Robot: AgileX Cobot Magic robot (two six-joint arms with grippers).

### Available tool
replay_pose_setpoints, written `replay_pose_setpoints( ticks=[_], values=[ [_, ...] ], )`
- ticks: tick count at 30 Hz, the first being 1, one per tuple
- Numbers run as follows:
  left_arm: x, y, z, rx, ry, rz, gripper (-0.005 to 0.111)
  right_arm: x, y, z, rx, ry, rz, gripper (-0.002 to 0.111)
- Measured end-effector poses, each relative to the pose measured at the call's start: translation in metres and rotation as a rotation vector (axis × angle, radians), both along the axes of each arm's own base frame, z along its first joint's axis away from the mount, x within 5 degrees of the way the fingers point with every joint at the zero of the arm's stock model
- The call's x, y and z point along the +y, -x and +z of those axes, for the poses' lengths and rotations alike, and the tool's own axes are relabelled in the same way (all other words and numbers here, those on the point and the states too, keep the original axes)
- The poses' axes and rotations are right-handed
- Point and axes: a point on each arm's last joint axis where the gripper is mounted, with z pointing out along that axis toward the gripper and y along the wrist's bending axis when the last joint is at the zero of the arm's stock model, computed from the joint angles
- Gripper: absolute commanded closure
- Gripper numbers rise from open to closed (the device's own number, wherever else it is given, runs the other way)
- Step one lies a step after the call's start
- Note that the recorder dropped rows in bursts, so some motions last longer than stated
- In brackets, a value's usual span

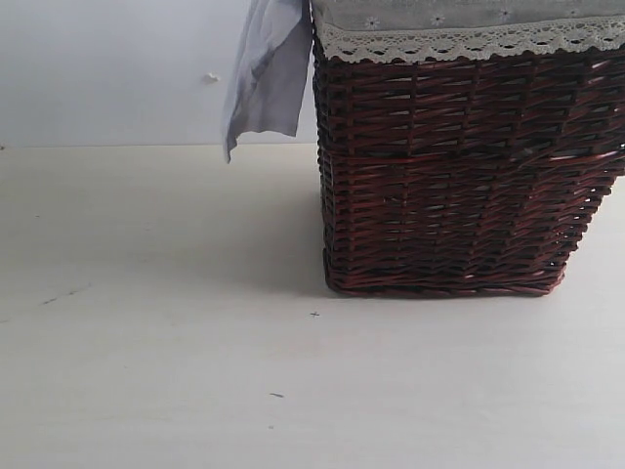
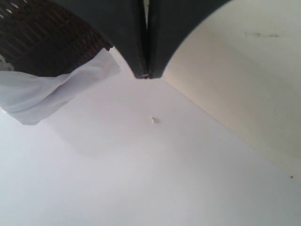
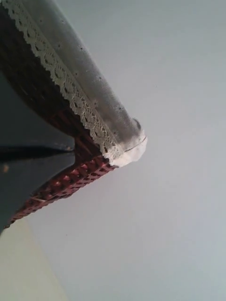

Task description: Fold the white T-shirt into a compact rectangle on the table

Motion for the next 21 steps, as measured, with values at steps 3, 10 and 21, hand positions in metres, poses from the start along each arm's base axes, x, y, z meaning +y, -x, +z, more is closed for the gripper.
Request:
replay_pose_setpoints(
  ticks=[3,10,21],
  values=[
    [-0.001,-0.001,0.027,-0.026,-0.070,-0.012,0.107,0.001,-0.001,0.016,0.014,0.043,0.002,0.108],
    [-0.012,-0.037,0.087,0.113,-0.269,-0.119,0.107,0.000,-0.022,0.061,0.242,0.171,0.007,0.108],
    [-0.057,-0.186,0.097,0.588,-0.249,-0.665,0.106,0.035,-0.110,0.092,0.927,0.423,0.600,0.108]
  ],
)
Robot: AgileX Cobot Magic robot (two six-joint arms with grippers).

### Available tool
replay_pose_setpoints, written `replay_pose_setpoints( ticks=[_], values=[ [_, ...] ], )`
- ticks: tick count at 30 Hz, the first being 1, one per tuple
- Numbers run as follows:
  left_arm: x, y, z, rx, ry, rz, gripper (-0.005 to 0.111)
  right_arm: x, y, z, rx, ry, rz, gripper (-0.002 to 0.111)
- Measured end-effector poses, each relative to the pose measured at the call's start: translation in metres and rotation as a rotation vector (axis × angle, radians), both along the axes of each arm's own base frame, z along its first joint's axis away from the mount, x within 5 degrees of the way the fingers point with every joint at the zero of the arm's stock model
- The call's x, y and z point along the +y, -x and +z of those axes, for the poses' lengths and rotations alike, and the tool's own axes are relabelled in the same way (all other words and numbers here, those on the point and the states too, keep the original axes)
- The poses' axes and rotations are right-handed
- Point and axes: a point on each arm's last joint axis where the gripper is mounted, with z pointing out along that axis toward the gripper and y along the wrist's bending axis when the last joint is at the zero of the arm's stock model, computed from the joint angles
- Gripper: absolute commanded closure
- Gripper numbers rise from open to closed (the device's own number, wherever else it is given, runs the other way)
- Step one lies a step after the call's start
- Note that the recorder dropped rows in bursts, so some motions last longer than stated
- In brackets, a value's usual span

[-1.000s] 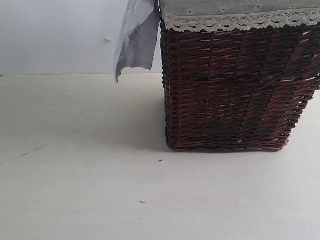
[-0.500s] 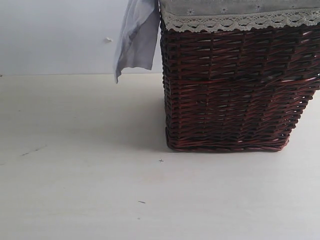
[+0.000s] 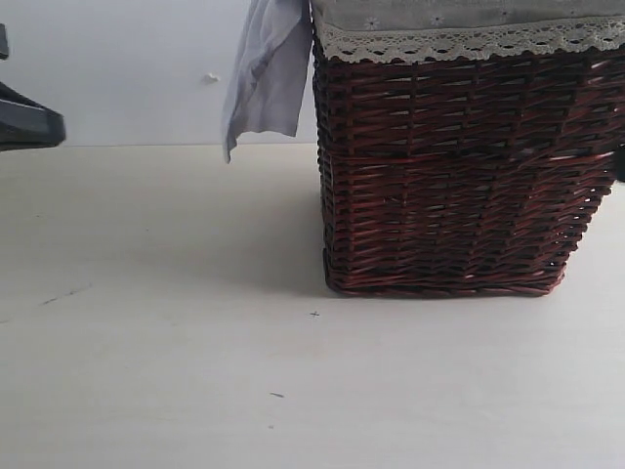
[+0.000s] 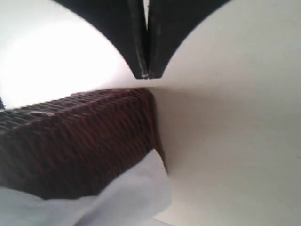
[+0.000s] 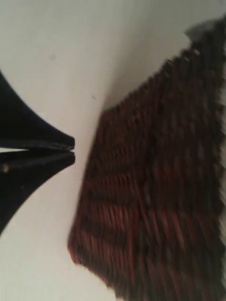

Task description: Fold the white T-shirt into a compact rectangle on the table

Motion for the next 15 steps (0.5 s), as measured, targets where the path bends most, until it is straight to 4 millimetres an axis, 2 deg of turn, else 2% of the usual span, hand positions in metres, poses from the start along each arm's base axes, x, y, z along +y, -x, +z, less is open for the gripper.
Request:
replay_pose_setpoints(
  ticks=[2,3,5,6,11,15],
  values=[
    [-0.011,-0.013,-0.014,-0.011,0.048,-0.142,0.094,0.012,-0.010,-0.012,0.090,-0.032,0.140,0.108],
    [-0.014,-0.016,-0.019,-0.036,0.033,-0.203,0.081,0.016,-0.014,-0.017,0.118,-0.044,0.186,0.108],
    [-0.023,-0.021,-0.028,-0.121,-0.040,-0.326,0.060,0.023,-0.022,-0.025,0.165,-0.068,0.243,0.108],
    [-0.028,-0.022,-0.031,-0.193,-0.101,-0.385,0.055,0.026,-0.026,-0.030,0.186,-0.070,0.265,0.108],
    [-0.049,-0.031,-0.033,-0.462,-0.343,-0.463,0.053,0.035,-0.037,-0.042,0.218,-0.048,0.322,0.108],
    [-0.066,-0.042,-0.046,-0.547,-0.484,-0.484,0.051,0.040,-0.042,-0.046,0.208,-0.035,0.333,0.108]
  ],
)
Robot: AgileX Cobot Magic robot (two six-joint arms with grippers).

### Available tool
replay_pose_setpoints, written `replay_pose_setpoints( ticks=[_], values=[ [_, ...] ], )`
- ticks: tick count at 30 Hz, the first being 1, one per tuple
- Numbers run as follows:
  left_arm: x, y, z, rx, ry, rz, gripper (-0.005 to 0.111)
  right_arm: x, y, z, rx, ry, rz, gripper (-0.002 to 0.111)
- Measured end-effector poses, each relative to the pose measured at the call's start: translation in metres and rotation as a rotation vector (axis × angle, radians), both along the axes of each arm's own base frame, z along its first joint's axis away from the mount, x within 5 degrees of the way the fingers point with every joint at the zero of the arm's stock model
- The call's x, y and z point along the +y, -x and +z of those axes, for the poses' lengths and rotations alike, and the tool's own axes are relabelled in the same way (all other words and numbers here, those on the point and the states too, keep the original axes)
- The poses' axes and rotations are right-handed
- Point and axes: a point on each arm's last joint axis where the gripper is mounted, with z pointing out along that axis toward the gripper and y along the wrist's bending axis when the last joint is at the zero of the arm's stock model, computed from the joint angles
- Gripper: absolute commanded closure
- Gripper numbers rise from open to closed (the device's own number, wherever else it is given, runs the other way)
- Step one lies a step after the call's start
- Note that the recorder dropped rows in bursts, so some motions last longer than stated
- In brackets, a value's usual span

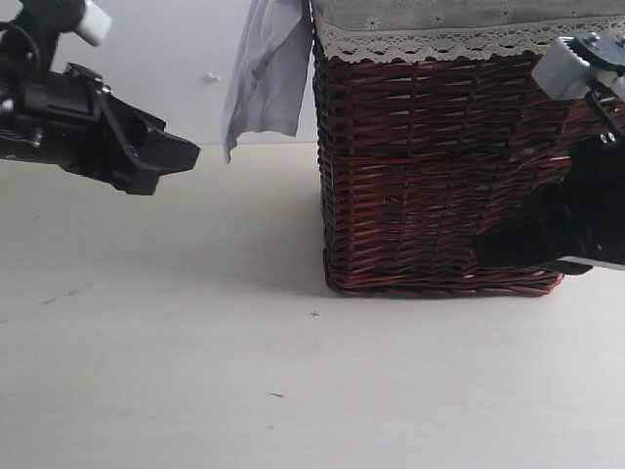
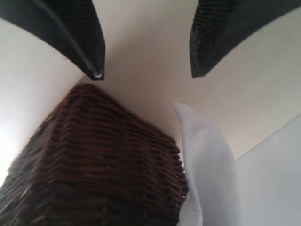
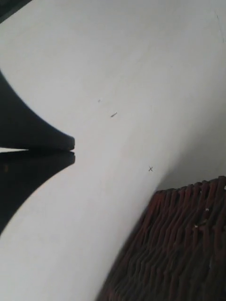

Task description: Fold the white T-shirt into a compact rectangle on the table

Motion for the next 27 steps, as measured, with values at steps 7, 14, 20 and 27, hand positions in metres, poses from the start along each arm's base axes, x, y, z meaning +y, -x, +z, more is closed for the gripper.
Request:
replay_pose_setpoints(
  ticks=[7,14,20,27],
  values=[
    [-0.023,-0.021,-0.040,-0.111,-0.217,0.018,0.029,0.001,-0.010,-0.002,-0.069,0.026,-0.019,0.108],
    [-0.055,-0.050,-0.064,-0.142,-0.272,0.074,0.030,-0.001,-0.012,-0.001,-0.098,0.046,-0.028,0.108],
    [-0.076,-0.073,-0.055,-0.183,-0.214,0.138,0.051,-0.001,-0.012,-0.001,-0.098,0.048,-0.027,0.108],
    [-0.072,-0.090,-0.039,-0.256,-0.179,0.295,0.107,-0.001,-0.012,-0.002,-0.098,0.050,-0.025,0.108]
  ],
)
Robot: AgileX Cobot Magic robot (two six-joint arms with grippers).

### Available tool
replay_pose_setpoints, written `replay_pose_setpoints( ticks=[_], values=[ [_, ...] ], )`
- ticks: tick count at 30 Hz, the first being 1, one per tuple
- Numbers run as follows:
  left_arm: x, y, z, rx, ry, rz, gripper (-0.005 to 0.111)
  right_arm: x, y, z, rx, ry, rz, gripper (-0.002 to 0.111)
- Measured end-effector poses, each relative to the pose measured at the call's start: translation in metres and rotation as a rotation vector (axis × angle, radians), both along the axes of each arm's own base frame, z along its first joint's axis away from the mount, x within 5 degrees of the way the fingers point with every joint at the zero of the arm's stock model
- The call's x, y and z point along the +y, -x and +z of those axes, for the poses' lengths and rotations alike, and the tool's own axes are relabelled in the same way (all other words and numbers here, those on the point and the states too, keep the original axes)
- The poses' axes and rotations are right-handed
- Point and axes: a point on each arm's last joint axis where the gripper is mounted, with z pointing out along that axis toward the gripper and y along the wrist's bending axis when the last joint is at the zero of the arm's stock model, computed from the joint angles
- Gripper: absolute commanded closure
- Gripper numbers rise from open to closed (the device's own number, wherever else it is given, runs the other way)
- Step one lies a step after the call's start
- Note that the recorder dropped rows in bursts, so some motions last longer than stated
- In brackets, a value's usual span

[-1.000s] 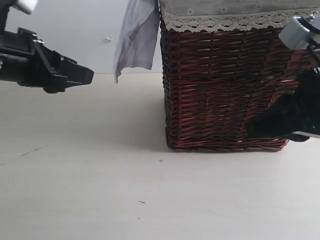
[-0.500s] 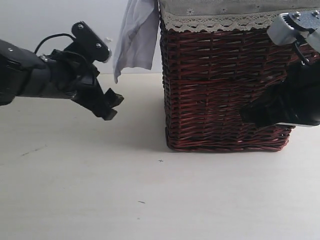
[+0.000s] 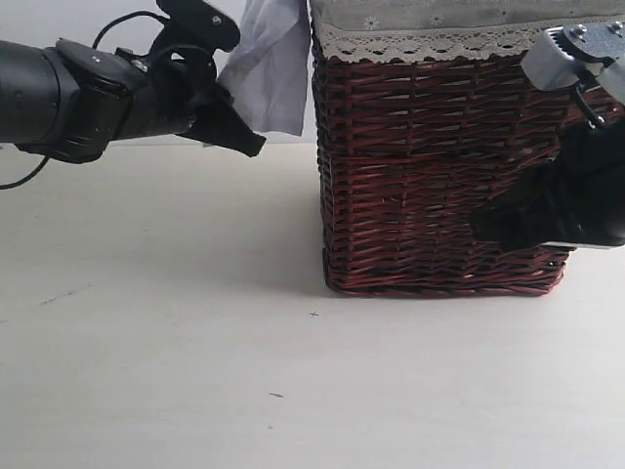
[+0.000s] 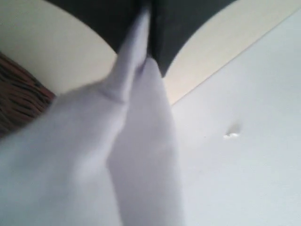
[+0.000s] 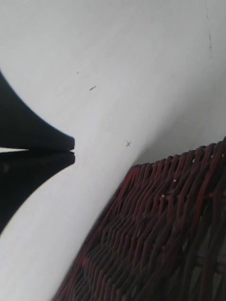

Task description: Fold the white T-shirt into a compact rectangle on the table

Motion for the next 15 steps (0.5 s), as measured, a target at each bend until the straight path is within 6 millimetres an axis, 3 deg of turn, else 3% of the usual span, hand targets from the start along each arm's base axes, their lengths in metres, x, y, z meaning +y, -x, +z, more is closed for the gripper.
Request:
replay_pose_setpoints(
  ticks=[4,6,10,15],
  values=[
    [0.006,0.006,0.027,-0.093,-0.054,-0.022,0.107,-0.001,0.000,-0.001,-0.001,0.023,0.008,0.108],
    [0.012,0.013,0.058,-0.186,-0.068,-0.010,0.107,-0.002,0.000,-0.001,-0.003,0.036,0.013,0.108],
    [0.030,0.036,0.141,-0.409,-0.039,0.019,0.107,-0.002,0.000,-0.002,-0.006,0.045,0.014,0.108],
    [0.059,0.083,0.243,-0.675,0.046,0.032,0.107,-0.002,0.000,-0.002,-0.005,0.046,0.014,0.108]
  ],
)
